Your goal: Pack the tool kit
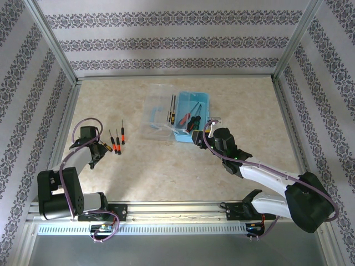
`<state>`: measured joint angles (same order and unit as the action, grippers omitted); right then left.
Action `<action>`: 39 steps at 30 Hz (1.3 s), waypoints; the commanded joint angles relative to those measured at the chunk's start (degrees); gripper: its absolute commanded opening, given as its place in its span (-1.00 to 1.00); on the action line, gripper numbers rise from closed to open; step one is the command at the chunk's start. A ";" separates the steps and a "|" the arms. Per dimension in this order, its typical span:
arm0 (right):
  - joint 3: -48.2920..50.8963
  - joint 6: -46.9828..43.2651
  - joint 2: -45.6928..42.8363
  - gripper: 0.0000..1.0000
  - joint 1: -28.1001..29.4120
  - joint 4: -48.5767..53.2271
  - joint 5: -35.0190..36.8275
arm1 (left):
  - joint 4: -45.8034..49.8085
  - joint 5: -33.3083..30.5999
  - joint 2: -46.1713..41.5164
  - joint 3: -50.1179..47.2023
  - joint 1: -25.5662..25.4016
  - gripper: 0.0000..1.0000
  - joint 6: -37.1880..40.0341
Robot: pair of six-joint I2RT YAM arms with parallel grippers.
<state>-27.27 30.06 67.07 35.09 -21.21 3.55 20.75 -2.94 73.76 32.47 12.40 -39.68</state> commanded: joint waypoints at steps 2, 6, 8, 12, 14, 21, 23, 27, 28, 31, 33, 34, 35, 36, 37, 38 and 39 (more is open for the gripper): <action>-1.18 0.54 -1.32 0.00 -0.11 -0.06 -0.56 | 2.25 1.35 -3.25 0.51 0.44 -0.81 1.44; -1.12 0.56 -1.33 0.00 -0.19 0.03 -0.55 | 5.07 2.86 -6.77 1.88 0.30 -0.81 2.18; -1.19 0.57 -1.31 0.00 -0.20 0.03 -0.56 | 6.72 3.69 -8.68 2.75 -0.04 -0.81 2.63; -1.47 0.82 -1.32 0.01 -0.62 0.17 -2.33 | 10.80 4.47 -12.22 5.68 -3.31 -0.85 4.05; -1.48 1.57 -1.46 0.04 -1.34 0.04 -4.17 | 12.89 4.32 -13.39 7.77 -6.60 -0.88 4.73; -1.26 5.47 -1.24 0.12 -5.43 -1.46 -12.32 | 15.28 3.91 -14.04 14.63 -22.99 -0.88 4.29; -1.29 6.83 -1.06 0.12 -6.50 -2.64 -14.72 | 15.13 3.54 -13.68 16.23 -27.44 -0.88 3.94; -3.06 9.54 -0.99 0.03 -7.01 -2.76 -18.83 | 14.17 1.80 -12.12 18.99 -37.31 -0.88 3.87; -3.62 10.44 -0.89 0.01 -6.90 -3.02 -19.83 | 13.23 1.63 -11.56 19.25 -39.74 -0.88 3.97; -5.35 13.04 0.09 -0.04 -6.01 -3.76 -21.46 | 10.88 0.94 -8.52 20.30 -45.96 -0.88 3.93; -6.31 14.39 1.05 -0.05 -4.78 -4.77 -21.75 | 8.82 0.98 -6.28 20.83 -49.19 -0.88 3.91; -6.71 15.06 1.50 -0.05 -4.08 -5.17 -21.66 | 7.20 1.23 -5.00 20.90 -50.45 -0.88 3.64; -7.03 15.67 2.00 -0.05 -3.49 -5.72 -21.58 | 5.95 1.96 -3.89 21.00 -51.44 -0.88 3.12; -7.38 16.53 2.63 -0.05 -2.88 -6.32 -21.36 | 4.04 3.29 -2.80 20.85 -52.45 -0.88 2.65; -7.77 17.44 3.40 -0.05 -2.29 -6.47 -21.07 | 2.85 4.05 -1.87 20.80 -53.46 -0.88 2.30; -8.05 18.27 4.10 -0.05 -1.82 -6.89 -20.83 | 2.06 3.87 -1.41 20.89 -54.13 -0.88 2.16; -8.15 19.23 4.98 -0.05 -1.31 -7.82 -20.69 | 1.04 3.67 -1.03 20.88 -54.79 -0.88 2.23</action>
<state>-33.87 45.39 70.26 32.62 -25.76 -16.21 27.31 0.45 72.23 52.12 -40.64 -36.47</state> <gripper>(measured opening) 0.475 0.112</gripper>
